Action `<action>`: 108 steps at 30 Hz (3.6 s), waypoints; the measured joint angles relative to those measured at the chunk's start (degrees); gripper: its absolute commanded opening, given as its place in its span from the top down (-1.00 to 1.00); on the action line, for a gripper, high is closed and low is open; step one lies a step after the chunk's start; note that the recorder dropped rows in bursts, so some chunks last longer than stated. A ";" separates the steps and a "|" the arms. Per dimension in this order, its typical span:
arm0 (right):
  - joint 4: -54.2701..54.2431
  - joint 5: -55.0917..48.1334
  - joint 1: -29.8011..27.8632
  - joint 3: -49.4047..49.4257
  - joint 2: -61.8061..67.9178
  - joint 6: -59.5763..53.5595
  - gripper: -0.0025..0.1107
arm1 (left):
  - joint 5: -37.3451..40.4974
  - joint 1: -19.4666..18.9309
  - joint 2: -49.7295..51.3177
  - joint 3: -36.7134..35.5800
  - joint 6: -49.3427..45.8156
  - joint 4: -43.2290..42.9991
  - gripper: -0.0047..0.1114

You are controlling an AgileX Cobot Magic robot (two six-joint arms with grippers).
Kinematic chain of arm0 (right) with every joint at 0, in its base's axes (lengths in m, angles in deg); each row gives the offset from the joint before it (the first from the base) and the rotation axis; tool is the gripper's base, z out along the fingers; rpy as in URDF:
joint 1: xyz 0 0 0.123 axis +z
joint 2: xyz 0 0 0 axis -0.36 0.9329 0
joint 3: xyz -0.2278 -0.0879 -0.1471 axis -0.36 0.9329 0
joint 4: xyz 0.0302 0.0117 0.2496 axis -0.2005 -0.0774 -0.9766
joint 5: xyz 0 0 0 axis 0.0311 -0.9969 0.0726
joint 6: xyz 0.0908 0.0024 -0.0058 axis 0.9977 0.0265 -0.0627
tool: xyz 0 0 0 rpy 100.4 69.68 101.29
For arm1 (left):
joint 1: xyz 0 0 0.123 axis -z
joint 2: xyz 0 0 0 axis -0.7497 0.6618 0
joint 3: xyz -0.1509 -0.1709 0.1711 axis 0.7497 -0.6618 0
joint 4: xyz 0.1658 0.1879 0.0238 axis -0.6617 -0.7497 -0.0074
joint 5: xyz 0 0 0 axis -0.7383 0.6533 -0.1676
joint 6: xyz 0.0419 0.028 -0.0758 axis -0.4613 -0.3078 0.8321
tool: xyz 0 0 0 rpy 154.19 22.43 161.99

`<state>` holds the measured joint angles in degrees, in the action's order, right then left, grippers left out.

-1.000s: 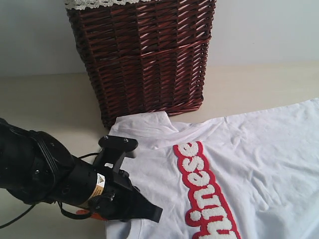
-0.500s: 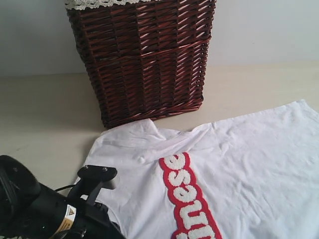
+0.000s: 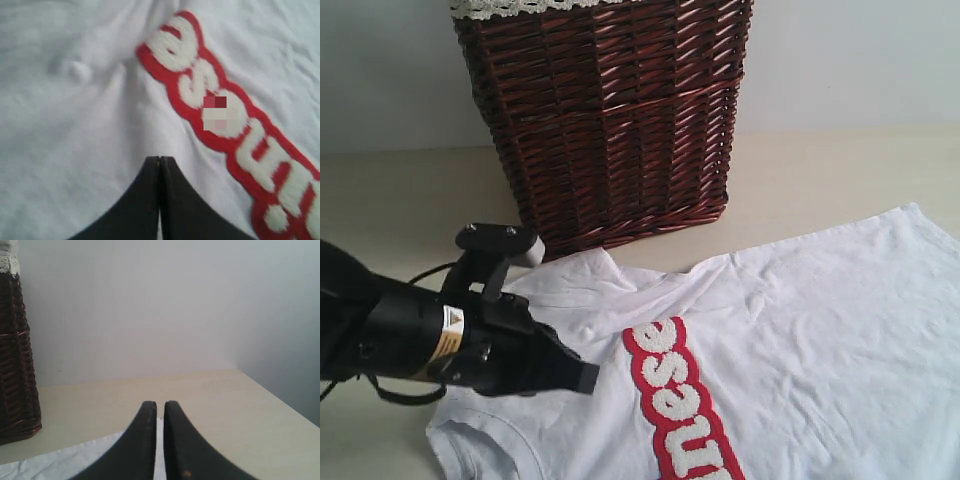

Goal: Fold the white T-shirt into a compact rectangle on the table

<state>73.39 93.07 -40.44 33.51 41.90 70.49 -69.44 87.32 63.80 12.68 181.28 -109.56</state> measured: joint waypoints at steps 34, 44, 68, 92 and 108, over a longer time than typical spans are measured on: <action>0.00 0.00 0.00 0.00 0.00 0.00 0.81 | 12.40 -5.67 25.98 24.92 -27.40 -0.08 0.92; 0.00 0.00 0.00 0.00 0.00 0.00 0.81 | 8.15 -5.33 20.49 24.78 -27.18 -0.08 0.92; 0.00 0.00 0.00 0.00 0.00 0.00 0.81 | -17.41 3.05 13.21 9.63 -17.22 -0.08 -0.10; 0.00 0.00 0.00 0.00 0.00 0.00 0.81 | -11.35 -4.41 15.99 15.45 -23.54 1.67 0.06; 0.00 0.00 0.00 0.00 0.00 0.00 0.81 | -7.50 -1.77 17.04 15.72 -23.65 3.58 0.92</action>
<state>73.39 93.07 -40.44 33.51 41.90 70.49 -76.94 85.55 80.85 28.39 157.64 -105.98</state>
